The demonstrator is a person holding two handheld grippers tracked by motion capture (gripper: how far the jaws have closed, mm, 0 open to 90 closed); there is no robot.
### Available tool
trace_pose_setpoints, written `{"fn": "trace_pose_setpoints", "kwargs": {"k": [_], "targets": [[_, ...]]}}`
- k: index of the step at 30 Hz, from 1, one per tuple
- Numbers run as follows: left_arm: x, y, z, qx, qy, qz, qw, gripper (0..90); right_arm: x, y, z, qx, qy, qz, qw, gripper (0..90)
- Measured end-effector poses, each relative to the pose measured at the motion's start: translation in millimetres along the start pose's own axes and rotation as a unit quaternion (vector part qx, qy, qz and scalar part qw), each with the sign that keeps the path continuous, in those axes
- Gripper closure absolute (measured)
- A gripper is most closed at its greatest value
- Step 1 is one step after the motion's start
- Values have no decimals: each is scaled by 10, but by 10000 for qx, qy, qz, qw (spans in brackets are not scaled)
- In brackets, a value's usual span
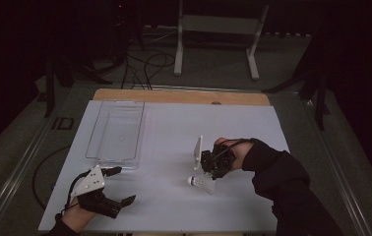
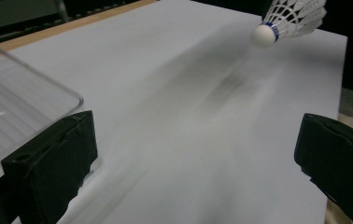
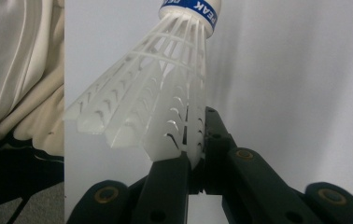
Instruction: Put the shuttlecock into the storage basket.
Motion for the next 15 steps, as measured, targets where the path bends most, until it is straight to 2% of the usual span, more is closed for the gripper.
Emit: {"fn": "trace_pose_setpoints", "kwargs": {"k": [2,7,11,15], "targets": [[-13,3,-64,-12,-46,86,10000,1,4,5,6,8,33,20,10000,896],[-38,-11,-265,-63,-160,470,9987,1,2,13,13,33,53,31,10000,895],[-44,-38,-369,-162,-284,627,9975,1,-6,16,13,23,44,34,10000,896],[-33,-104,-514,-247,-416,905,9947,1,-7,10,23,17,41,24,10000,896]]}}
Point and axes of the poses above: each handheld gripper's, and its own axes: y roughly backward along the jaws, z roughly out of its underside, x roughly to its right, the point moved 1 cm from there along -y, roughly forward along the jaws, and after that the axes turned 7 degrees about -y, right-handed, at the moved point
